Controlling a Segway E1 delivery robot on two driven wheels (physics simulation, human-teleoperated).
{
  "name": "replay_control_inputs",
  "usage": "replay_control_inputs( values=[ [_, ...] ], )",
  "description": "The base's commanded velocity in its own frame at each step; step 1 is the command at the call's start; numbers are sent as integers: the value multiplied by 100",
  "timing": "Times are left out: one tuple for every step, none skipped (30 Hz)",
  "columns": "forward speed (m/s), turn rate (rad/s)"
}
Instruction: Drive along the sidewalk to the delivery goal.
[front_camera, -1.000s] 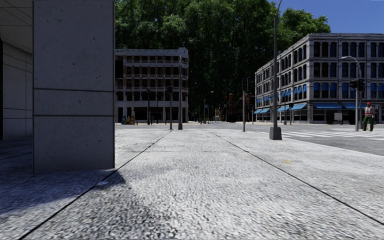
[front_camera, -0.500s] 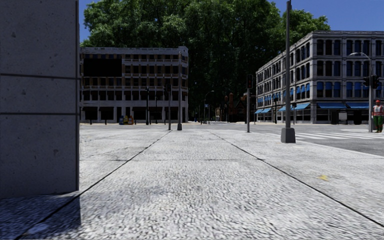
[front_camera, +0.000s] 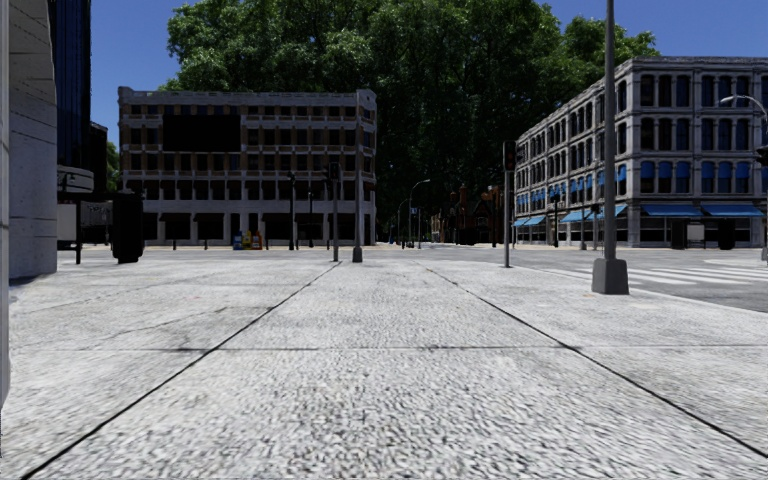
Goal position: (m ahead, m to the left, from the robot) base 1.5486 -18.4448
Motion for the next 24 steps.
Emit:
replay_control_inputs(
  values=[
    [200, 0],
    [200, 0],
    [200, 0],
    [200, 0],
    [200, 0],
    [200, 0],
    [200, 0],
    [200, 0],
    [200, 0],
    [200, 0],
    [200, 0],
    [200, 8],
    [200, 17],
    [200, 17],
    [200, 26],
    [200, 29],
    [200, 36],
    [200, 36],
    [200, 39],
    [200, 41],
    [200, 45],
    [200, 45],
    [200, 46],
    [200, 44]
  ],
)
